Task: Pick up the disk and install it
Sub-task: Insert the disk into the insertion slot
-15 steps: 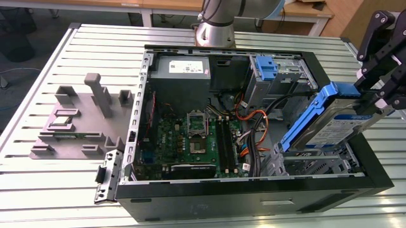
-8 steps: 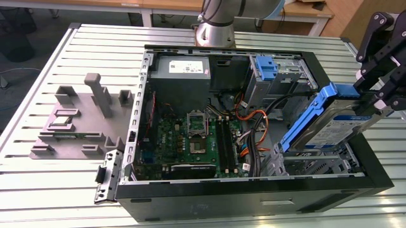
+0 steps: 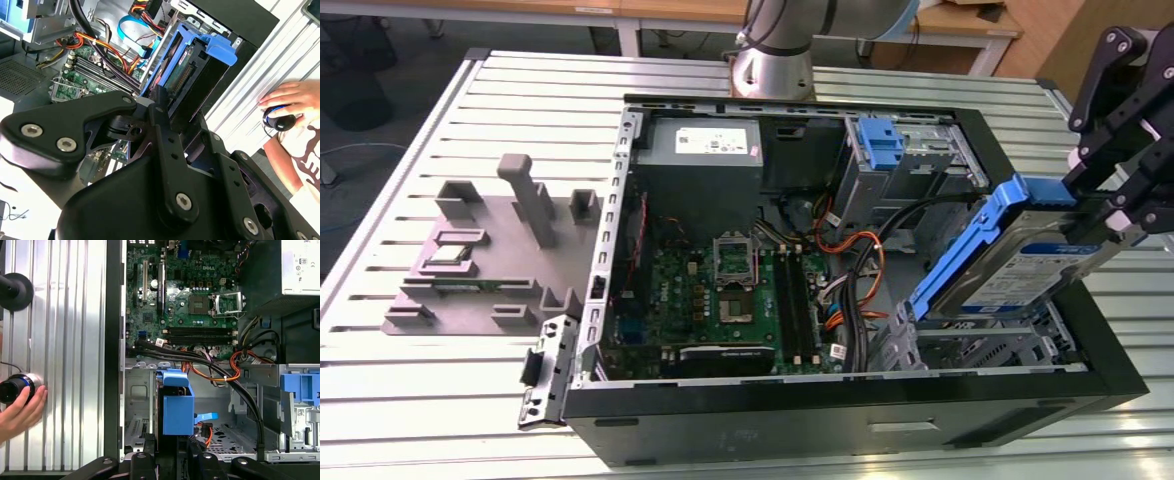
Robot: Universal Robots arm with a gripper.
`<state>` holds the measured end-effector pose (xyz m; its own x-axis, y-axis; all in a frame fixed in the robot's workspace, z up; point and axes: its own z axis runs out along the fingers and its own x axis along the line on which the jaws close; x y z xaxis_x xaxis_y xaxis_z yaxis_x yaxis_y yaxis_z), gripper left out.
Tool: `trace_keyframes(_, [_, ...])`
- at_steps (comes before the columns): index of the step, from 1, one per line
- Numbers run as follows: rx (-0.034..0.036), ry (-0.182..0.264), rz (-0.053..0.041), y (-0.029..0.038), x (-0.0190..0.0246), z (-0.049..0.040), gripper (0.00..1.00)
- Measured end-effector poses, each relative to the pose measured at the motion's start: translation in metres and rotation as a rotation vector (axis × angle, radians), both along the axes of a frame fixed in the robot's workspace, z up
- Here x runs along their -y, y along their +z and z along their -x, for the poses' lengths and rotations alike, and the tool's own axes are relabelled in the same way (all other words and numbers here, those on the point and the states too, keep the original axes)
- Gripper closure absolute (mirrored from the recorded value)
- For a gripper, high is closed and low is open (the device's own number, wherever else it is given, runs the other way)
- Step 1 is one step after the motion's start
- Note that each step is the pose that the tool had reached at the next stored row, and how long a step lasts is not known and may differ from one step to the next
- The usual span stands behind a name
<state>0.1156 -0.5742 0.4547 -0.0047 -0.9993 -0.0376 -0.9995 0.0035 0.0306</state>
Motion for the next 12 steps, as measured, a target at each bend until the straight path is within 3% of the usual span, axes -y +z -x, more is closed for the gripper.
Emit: trace_keyframes(12, [0.0000,-0.001,-0.0001,-0.0015,0.0000,-0.0008,0.65])
